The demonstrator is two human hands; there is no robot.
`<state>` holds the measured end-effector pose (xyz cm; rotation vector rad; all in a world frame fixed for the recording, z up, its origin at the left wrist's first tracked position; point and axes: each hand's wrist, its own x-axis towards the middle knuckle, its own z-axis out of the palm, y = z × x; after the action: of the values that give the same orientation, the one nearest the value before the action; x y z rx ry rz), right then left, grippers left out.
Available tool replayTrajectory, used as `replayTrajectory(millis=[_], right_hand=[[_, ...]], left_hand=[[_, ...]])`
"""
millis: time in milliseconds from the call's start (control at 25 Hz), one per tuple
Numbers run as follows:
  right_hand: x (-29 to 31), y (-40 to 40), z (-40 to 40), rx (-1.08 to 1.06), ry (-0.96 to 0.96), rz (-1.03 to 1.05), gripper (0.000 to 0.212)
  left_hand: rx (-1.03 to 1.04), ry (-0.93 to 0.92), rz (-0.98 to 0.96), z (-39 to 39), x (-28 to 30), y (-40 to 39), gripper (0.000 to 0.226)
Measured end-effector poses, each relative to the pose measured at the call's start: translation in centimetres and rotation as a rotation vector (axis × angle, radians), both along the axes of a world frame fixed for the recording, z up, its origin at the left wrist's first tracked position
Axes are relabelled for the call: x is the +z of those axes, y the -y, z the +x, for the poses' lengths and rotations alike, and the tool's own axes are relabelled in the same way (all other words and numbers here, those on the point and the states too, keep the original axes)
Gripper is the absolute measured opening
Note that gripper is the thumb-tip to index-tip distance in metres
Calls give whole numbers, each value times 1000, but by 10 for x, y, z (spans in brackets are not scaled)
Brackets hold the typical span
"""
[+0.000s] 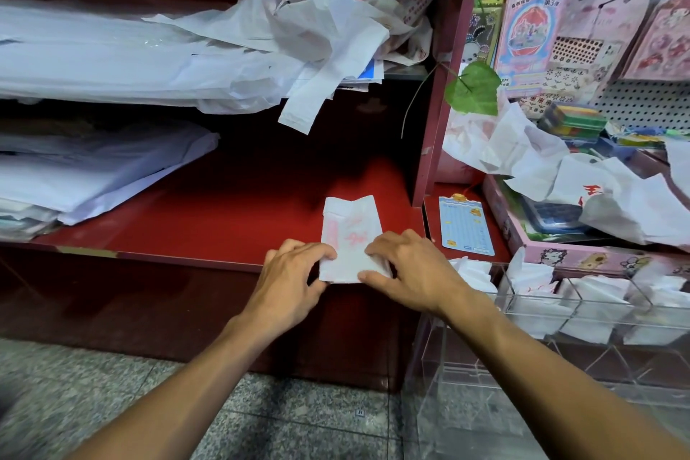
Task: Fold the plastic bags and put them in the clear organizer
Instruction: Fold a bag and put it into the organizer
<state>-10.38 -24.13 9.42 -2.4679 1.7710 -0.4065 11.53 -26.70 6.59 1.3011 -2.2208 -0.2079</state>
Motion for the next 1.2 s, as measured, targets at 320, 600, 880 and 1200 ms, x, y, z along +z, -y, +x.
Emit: replayTrajectory(millis=[320, 600, 880, 1200], right_hand=[[-1, 4, -14, -71, 396, 59, 12], [3, 10, -1, -334, 672, 143, 17], [-1, 8, 6, -293, 328, 4, 35], [-1, 4, -7, -8, -34, 52, 54]], left_hand=[[0, -261, 91, 3, 0, 4, 8], [144, -539, 296, -9, 12, -1, 32], [210, -180, 132, -17, 10, 4, 4], [-66, 145, 66, 4, 2, 2, 61]])
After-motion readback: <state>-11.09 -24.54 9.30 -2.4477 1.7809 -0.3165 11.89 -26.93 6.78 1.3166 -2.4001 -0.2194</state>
